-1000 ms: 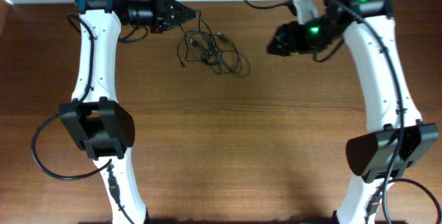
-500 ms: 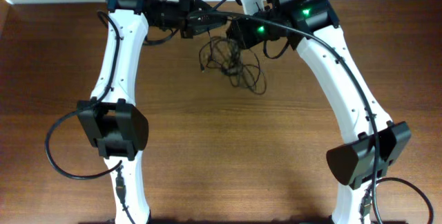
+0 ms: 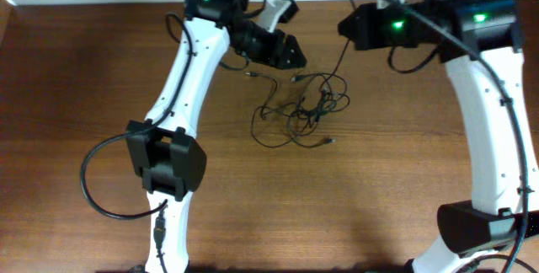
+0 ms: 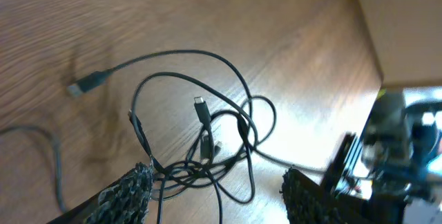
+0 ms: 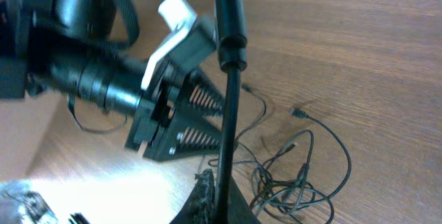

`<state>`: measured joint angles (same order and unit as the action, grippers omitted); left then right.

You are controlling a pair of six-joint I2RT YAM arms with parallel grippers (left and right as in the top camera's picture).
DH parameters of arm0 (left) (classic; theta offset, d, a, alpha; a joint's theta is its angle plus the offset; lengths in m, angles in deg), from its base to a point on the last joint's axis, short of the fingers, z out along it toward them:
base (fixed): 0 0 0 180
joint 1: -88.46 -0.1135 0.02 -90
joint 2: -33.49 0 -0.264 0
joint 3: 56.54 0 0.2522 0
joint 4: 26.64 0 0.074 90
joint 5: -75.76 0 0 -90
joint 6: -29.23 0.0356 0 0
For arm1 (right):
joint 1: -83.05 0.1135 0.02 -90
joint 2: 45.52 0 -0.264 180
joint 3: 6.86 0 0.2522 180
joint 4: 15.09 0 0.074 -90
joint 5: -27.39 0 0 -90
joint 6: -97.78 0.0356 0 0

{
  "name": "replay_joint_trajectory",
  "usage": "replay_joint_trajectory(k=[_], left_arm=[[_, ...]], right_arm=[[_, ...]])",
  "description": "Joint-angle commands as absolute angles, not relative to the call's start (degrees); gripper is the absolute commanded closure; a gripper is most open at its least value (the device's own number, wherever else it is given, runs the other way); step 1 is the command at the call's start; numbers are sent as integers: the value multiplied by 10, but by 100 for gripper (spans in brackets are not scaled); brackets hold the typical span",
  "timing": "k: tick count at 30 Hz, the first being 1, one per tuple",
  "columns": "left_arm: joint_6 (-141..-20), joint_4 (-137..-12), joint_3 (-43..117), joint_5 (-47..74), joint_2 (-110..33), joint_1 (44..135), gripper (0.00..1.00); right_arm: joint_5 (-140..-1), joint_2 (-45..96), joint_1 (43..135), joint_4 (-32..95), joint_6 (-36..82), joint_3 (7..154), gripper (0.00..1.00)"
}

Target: Untangle cables

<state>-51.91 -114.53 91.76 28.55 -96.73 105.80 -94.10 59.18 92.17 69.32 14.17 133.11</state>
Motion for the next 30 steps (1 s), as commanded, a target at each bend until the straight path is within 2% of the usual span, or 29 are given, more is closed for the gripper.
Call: replay_joint_trajectory(k=[1, 3, 5, 7, 11, 14, 17, 18, 20, 22, 24, 25, 27, 30], left_arm=[[-456, -1146, 923, 279, -990, 1067, 37], [-457, -1147, 923, 284, -1024, 1068, 38], [-455, -1146, 923, 299, -1045, 1068, 37], [-380, -1146, 923, 425, -1052, 1068, 34], [-364, -1131, 923, 504, -1052, 1073, 34], [-364, -1115, 923, 613, -1052, 1080, 34], [-359, -1132, 924, 640, -1049, 1087, 34], [-306, -1160, 924, 638, -1038, 1098, 34], [-295, -1177, 924, 547, -1009, 1114, 44], [-335, -1168, 924, 519, -1004, 1133, 47], [-401, -1150, 924, 464, -1002, 1156, 45], [-485, -1128, 924, 376, -998, 1164, 45], [-573, -1115, 924, 250, -961, 1157, 45], [-644, -1121, 924, 106, -886, 1147, 48]], right_arm=[[-1068, 560, 869, 693, 168, 1339, 96], [-1133, 559, 852, 693, 193, 1385, 96], [-1139, 559, 852, 694, 218, 1454, 96], [-1127, 559, 842, 694, 231, 1517, 96], [-1127, 559, 818, 699, 226, 1517, 96], [-1114, 560, 818, 707, 226, 1517, 96], [-1072, 561, 819, 724, 226, 1517, 96], [-1069, 561, 818, 729, 226, 1516, 96], [-1069, 561, 818, 729, 226, 1516, 96], [-1069, 561, 818, 729, 226, 1516, 96], [-1069, 561, 818, 731, 226, 1516, 96], [-1068, 561, 818, 736, 226, 1516, 96], [-1043, 561, 818, 753, 217, 1516, 96], [-1027, 561, 818, 758, 219, 1516, 96]])
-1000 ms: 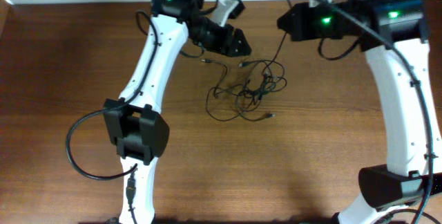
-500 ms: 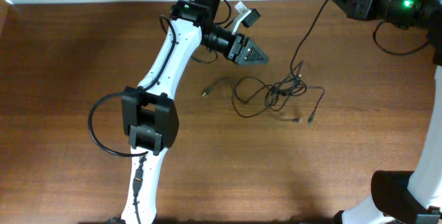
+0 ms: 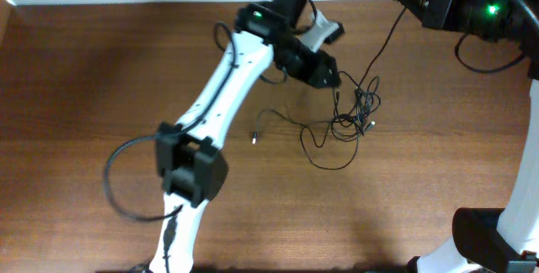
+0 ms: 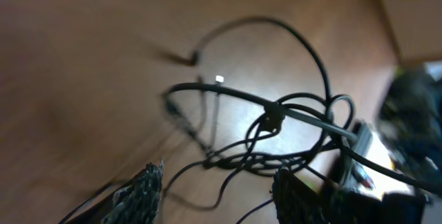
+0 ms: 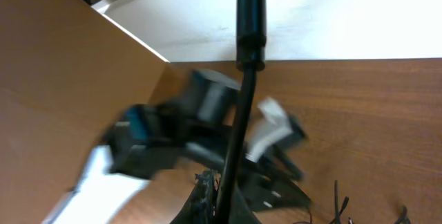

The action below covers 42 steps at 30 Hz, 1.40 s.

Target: Untangle cables

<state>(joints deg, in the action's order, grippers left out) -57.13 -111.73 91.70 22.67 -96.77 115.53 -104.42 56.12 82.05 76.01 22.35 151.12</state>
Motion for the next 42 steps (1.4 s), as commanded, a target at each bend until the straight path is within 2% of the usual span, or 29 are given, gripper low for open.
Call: replay_joint_trajectory(k=[1, 3, 6, 9, 11, 14, 17, 20, 24, 26, 28, 29, 30, 31, 32, 33, 37, 39, 42], left_arm=[[-661, -1130, 924, 86, -866, 1146, 49], [-682, -1134, 924, 71, -858, 1139, 49], [-697, -1131, 924, 96, -858, 1079, 51], [-676, -1142, 919, 134, -858, 1078, 50], [-715, -1114, 880, 137, -858, 1097, 50], [-808, -992, 763, 141, -858, 1137, 49], [-900, -849, 669, 108, -858, 1179, 41], [-964, -765, 631, 12, -859, 1203, 22], [-973, -676, 628, -6, -898, 1215, 30], [-1017, -596, 628, -5, -931, 1215, 36], [-1017, -582, 628, -14, -942, 1225, 39], [-1017, -580, 628, -35, -950, 1232, 44], [-1017, -579, 628, -49, -957, 1236, 52], [-1017, -578, 628, -51, -965, 1236, 75], [-1017, -579, 628, -51, -965, 1235, 92], [-998, -579, 630, -32, -961, 1233, 100], [-824, -696, 630, 105, -892, 1211, 100], [-686, -859, 630, 154, -813, 1167, 100], [-478, -970, 630, 273, -741, 1095, 100]], right_arm=[[-995, 562, 818, 756, 251, 1516, 96], [-978, 580, 827, 720, 322, 1516, 96], [-959, 641, 866, 586, 442, 1516, 96], [-918, 687, 902, 491, 496, 1516, 96], [-912, 690, 900, 490, 501, 1517, 96], [-913, 690, 890, 512, 500, 1517, 96], [-920, 690, 890, 522, 498, 1517, 96], [-928, 690, 890, 538, 495, 1517, 96], [-939, 690, 890, 548, 485, 1517, 96], [-939, 690, 890, 559, 480, 1517, 96], [-941, 690, 890, 560, 472, 1517, 96], [-943, 690, 890, 559, 472, 1517, 96], [-951, 690, 890, 559, 472, 1517, 96], [-956, 690, 890, 562, 469, 1517, 96], [-956, 690, 889, 565, 458, 1517, 96], [-953, 690, 888, 570, 446, 1517, 96], [-959, 690, 828, 579, 446, 1517, 96], [-969, 690, 751, 595, 446, 1517, 96], [-966, 690, 674, 626, 439, 1517, 96]])
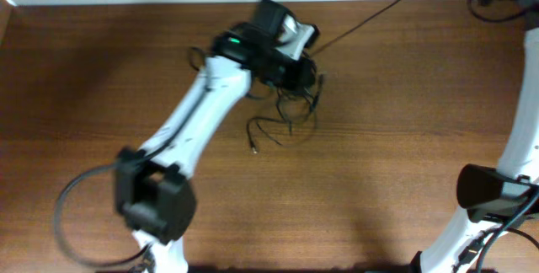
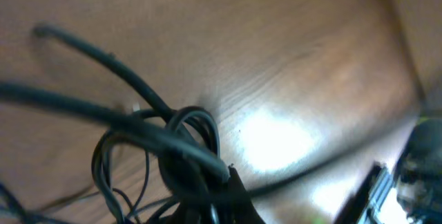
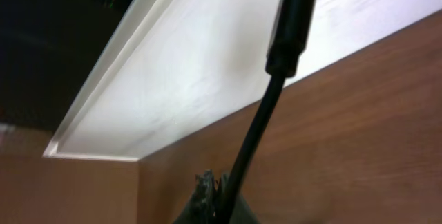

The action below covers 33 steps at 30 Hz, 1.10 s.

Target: Untangle cables

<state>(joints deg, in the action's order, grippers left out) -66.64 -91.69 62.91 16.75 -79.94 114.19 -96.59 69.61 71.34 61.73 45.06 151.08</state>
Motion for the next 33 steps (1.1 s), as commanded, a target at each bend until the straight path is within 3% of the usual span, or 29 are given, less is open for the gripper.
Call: replay_joint_trajectory(k=[1, 4, 8, 12, 14, 17, 18, 24, 27, 31, 33], left_arm=[[-439, -987, 630, 304, -732, 1078, 100], [-358, -1043, 630, 334, -724, 1021, 100], [-320, -1069, 630, 125, -725, 931, 100], [-471, -1025, 630, -88, -725, 876, 100], [-527, -999, 630, -134, -725, 849, 100], [-494, -998, 630, -19, -725, 849, 100], [-478, -993, 630, 86, -725, 855, 100], [-478, -922, 630, 503, -725, 859, 100], [-461, -921, 630, 555, -725, 861, 100], [-444, -921, 630, 601, -725, 875, 100], [-445, -908, 630, 600, -725, 888, 100]], right_arm=[[-964, 690, 657, 635, 426, 1517, 96], [-934, 690, 605, 676, 412, 1517, 96], [-897, 690, 527, 712, 405, 1516, 96], [-807, 690, 491, 764, 394, 1516, 96], [-785, 690, 468, 793, 380, 1516, 96], [-837, 690, 476, 813, 306, 1516, 96], [-890, 690, 510, 834, 234, 1516, 91], [-894, 690, 765, 890, 122, 1516, 46], [-940, 698, 854, 871, 127, 1516, 37], [-984, 745, 960, 771, 241, 1515, 36], [-988, 749, 992, 762, 245, 1515, 36]])
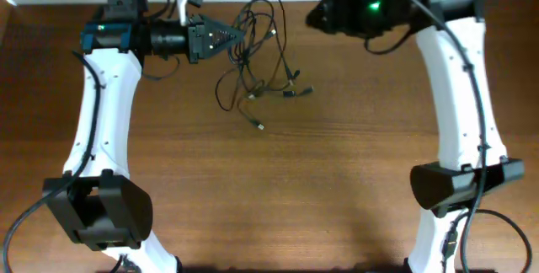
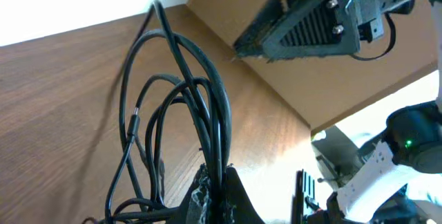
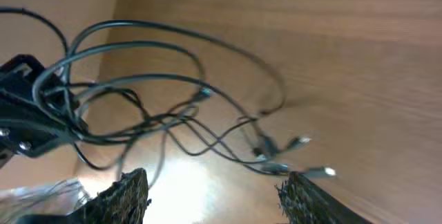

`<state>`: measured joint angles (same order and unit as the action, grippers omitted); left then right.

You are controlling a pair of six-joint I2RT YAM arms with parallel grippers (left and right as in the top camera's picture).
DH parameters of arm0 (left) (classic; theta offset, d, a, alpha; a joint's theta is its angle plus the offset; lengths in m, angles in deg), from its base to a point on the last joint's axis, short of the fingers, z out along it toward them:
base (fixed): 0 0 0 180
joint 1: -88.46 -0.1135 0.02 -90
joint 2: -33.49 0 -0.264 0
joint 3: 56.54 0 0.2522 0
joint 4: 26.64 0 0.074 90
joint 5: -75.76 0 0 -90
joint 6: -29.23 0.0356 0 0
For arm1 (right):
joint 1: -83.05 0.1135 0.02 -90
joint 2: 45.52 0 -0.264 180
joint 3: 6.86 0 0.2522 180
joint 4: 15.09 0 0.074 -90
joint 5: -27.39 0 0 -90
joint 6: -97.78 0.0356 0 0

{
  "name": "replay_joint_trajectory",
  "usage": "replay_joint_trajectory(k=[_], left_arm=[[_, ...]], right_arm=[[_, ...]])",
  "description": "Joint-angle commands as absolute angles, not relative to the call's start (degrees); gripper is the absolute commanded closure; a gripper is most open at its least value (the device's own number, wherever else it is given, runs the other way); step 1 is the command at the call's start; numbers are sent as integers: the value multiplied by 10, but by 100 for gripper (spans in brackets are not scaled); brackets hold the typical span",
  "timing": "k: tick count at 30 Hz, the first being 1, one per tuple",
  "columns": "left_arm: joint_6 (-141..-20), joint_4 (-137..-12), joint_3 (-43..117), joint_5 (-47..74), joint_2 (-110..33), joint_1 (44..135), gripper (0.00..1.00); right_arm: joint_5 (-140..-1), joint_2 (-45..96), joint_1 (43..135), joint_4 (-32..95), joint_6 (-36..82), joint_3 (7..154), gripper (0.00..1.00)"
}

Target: Untangle cables

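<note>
A tangle of thin black cables (image 1: 253,50) hangs from my left gripper (image 1: 227,35), which is shut on several strands at the back left of the wooden table (image 1: 337,180). In the left wrist view the gripper (image 2: 219,182) pinches the cable loops (image 2: 214,86), which rise up and away from it. My right gripper (image 1: 313,18) stands open just right of the tangle, with nothing between its fingers. From the right wrist the gripper (image 3: 217,200) faces the cables (image 3: 266,148), with the left gripper (image 3: 27,120) at the far left.
Loose plug ends (image 1: 295,92) dangle from the tangle toward the table, one lower plug (image 1: 258,125) near the wood. A white wall borders the far edge, and a brown side panel (image 2: 324,79) stands past the right gripper.
My right gripper has let go of the taut cable and now stands open near the tangle. My left gripper, still shut on the tangle, has moved to the back left.
At first my right gripper held one cable up while the left hung open over the tangle. The right was then farther right. Later the left was shut on the tangle with the cable taut. Now the left holds it alone.
</note>
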<state>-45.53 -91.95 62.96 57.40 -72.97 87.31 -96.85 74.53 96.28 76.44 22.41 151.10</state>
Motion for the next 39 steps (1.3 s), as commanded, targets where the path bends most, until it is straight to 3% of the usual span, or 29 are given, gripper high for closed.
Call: replay_joint_trajectory(k=[1, 2, 3, 5, 7, 13, 17, 25, 30, 35, 39], left_arm=[[-470, -889, 630, 600, -725, 888, 86], [-497, -874, 630, 600, -725, 888, 80], [-517, -860, 630, 604, -725, 890, 80], [-518, -860, 630, 621, -725, 891, 83], [-517, -858, 630, 642, -725, 891, 100], [-517, -839, 630, 696, -725, 891, 100], [-517, -892, 630, 504, -725, 891, 100], [-517, -893, 630, 520, -725, 963, 100], [-517, -893, 630, 441, -725, 962, 100], [-524, -926, 630, 116, -725, 962, 100], [-526, -932, 630, -31, -725, 962, 100]], right_arm=[[-981, 749, 1008, 760, 243, 1515, 35], [-977, 749, 1010, 755, 243, 1515, 34], [-977, 749, 1010, 747, 244, 1515, 31], [-978, 749, 1010, 734, 244, 1515, 30], [-980, 749, 1010, 728, 246, 1515, 29], [-983, 761, 1010, 715, 248, 1515, 29], [-989, 764, 1006, 682, 316, 1515, 29], [-965, 796, 1007, 668, 357, 1515, 29], [-930, 808, 1000, 668, 357, 1515, 96], [-930, 767, 952, 674, 346, 1516, 96], [-980, 686, 881, 700, 304, 1516, 96]])
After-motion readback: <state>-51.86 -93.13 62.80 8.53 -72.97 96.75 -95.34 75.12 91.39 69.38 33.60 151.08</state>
